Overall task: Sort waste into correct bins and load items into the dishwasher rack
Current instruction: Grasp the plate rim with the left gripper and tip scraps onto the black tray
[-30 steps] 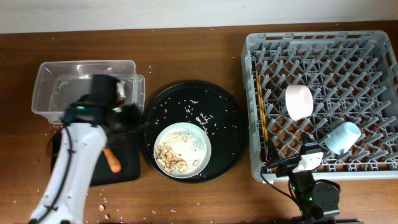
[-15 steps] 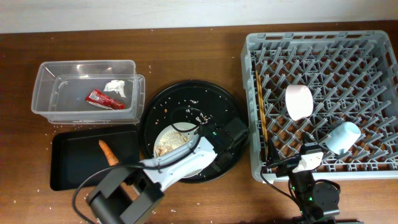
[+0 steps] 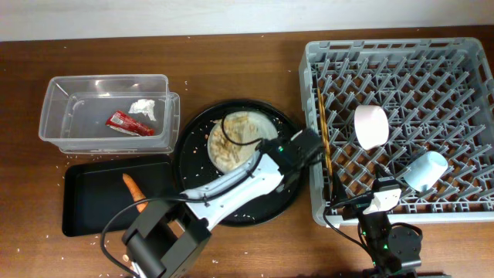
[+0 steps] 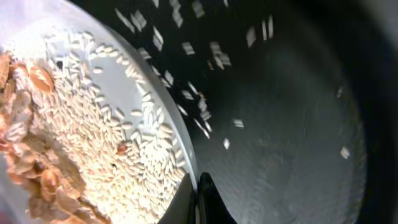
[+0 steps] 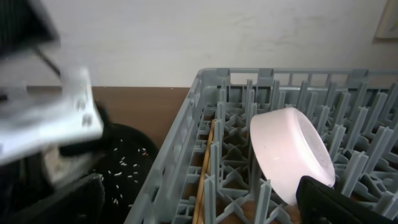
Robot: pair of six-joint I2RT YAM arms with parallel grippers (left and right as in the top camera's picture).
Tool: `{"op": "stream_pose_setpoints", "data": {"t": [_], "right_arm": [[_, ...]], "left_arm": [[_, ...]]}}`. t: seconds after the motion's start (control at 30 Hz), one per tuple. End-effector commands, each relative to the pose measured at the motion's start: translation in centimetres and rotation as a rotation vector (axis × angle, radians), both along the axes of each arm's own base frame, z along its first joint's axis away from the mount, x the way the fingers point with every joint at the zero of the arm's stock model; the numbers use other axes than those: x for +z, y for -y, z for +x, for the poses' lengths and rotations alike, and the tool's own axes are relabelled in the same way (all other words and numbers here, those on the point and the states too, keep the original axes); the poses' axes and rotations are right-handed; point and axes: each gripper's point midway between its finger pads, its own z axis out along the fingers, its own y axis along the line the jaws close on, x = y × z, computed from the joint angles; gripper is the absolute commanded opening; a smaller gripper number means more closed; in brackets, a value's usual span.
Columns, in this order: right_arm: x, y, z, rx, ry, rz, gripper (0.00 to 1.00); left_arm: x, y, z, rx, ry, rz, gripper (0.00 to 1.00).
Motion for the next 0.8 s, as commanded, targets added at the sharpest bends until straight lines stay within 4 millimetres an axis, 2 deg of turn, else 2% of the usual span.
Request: {"op": "stream_pose_setpoints", "data": {"t": [0.0,0.07,0.13,0.17,0.2,0.27,0.33,0.37,0.4,0.43,0.47,0.6,0.63,0.7,0.77], "right_arm": [[-0.2,0.1,0.0,-0.001,-0.003,0.005,0.98],[-0.2,0.1,0.0,-0.002,-0.003,0.005,0.98],[-0.2,0.1,0.0,-0.002,-0.003,0.005,0.98],[-0.2,0.1,0.0,-0.001,-0.003,0.005,0.98],[-0.2,0.1,0.0,-0.002,-0.003,0.005,0.98],[-0.2,0.1,0.0,-0.001,-0.003,0.005,0.98],[-0.2,0.1,0.0,-0.002,-0.003,0.005,0.98],[-0.2,0.1,0.0,-0.002,-0.003,0.005,0.98],[-0.2,0.1,0.0,-0.002,-0.003,0.005,0.98],[-0.2,0.1,0.0,-0.001,-0.003,0.005,0.98],[-0.2,0.1,0.0,-0.001,-0.003,0.005,0.98],[-0.2,0.1,0.0,-0.002,-0.003,0.005,0.98],[-0.2,0.1,0.0,-0.002,-0.003,0.005,0.98],[-0.2,0.1,0.0,-0.002,-0.003,0.005,0.98],[-0.2,0.1,0.0,-0.002,-0.003,0.005,0.98]], "left_arm": [[4.5,-0.7,2.0,0.094,0.114,0.03,0.01],[6.9,-1.8,1.6,0.186,0.116,0.042,0.01],[8.7,-5.3,0.3,0.397,0.094,0.064,0.0],[9.4,-8.0,-0.7,0.522,0.056,0.073,0.01],[9.6,-9.2,-1.5,0.57,-0.036,0.04,0.0],[10.8,-11.9,-1.8,0.661,-0.114,-0.012,0.01],[11.7,-14.1,-1.8,0.741,-0.109,-0.028,0.0],[12.3,-16.0,-1.8,0.794,-0.113,-0.046,0.01],[12.5,-17.6,-2.2,0.847,-0.131,-0.077,0.01],[11.7,-21.1,-3.3,0.966,-0.163,-0.155,0.0],[10.5,-22.8,-3.8,1.014,-0.181,-0.213,0.0],[5.3,-24.9,-3.9,1.004,-0.318,-0.427,0.01],[4.7,-25.2,-3.9,0.997,-0.339,-0.461,0.0],[4.3,-25.1,-3.8,0.944,-0.39,-0.567,0.0],[6.2,-23.8,-3.0,0.808,-0.401,-0.749,0.01]]}}
